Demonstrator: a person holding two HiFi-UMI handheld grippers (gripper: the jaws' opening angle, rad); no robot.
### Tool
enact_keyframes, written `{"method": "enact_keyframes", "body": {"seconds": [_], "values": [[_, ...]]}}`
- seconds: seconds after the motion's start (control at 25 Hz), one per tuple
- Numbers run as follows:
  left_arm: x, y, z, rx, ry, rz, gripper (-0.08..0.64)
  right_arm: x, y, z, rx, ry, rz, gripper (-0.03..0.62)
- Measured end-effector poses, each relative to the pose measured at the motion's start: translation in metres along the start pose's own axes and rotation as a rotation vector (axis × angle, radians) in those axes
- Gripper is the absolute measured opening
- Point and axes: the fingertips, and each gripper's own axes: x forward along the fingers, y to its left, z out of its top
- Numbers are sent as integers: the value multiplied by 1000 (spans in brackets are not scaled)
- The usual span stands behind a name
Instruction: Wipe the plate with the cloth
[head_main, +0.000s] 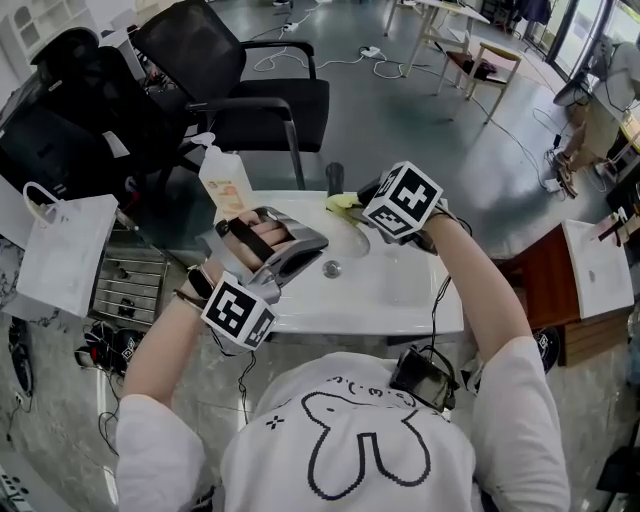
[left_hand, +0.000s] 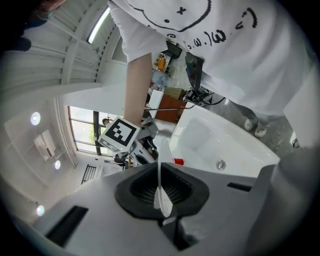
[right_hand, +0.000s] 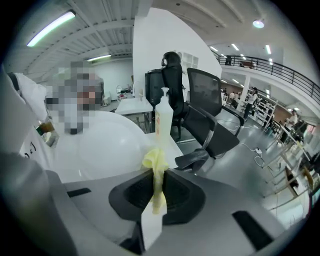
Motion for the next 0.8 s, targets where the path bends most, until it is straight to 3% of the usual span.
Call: {"method": "enact_keyframes", "body": {"seconds": [0.28, 0.56, 0.8], "values": [[18, -27, -11, -309, -17, -16, 18, -7, -14, -23, 125, -73, -101, 51], [44, -57, -33, -724, -33, -37, 18, -4, -17, -40, 260, -168, -147, 51], [69, -80, -47, -972, -45, -60, 18, 5, -22, -65, 342, -201, -199, 51]]}}
